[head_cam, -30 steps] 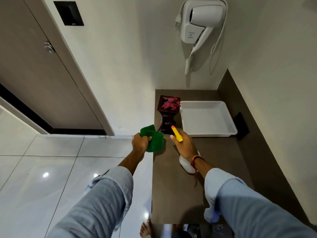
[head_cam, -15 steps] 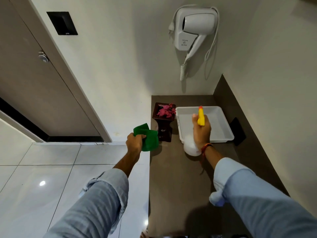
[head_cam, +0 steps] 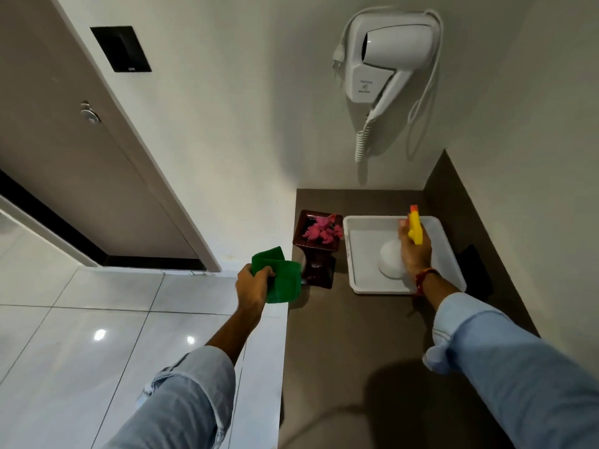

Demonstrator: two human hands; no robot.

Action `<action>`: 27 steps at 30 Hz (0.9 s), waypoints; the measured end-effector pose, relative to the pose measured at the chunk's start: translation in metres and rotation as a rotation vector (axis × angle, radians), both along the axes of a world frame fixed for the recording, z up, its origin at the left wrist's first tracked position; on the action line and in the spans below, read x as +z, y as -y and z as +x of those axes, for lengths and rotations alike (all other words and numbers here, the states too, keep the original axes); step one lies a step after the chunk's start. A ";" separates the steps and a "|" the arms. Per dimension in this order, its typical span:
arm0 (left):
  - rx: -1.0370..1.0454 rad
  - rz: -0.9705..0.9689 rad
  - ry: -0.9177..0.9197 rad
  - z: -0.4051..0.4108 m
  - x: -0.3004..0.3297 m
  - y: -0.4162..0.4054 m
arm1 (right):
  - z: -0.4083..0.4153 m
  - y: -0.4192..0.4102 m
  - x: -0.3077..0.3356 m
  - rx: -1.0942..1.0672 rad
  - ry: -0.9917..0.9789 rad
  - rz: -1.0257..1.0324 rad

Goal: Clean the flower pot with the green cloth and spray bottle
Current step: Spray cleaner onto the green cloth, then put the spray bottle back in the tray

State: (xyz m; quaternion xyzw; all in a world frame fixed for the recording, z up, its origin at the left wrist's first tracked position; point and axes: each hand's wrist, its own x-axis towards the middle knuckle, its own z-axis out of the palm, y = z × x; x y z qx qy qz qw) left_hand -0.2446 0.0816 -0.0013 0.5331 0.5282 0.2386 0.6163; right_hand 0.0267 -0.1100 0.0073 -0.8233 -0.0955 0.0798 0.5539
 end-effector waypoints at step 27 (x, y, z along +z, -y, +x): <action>-0.338 -0.103 0.088 -0.002 0.018 0.032 | -0.123 0.015 -0.015 0.044 -0.119 -0.054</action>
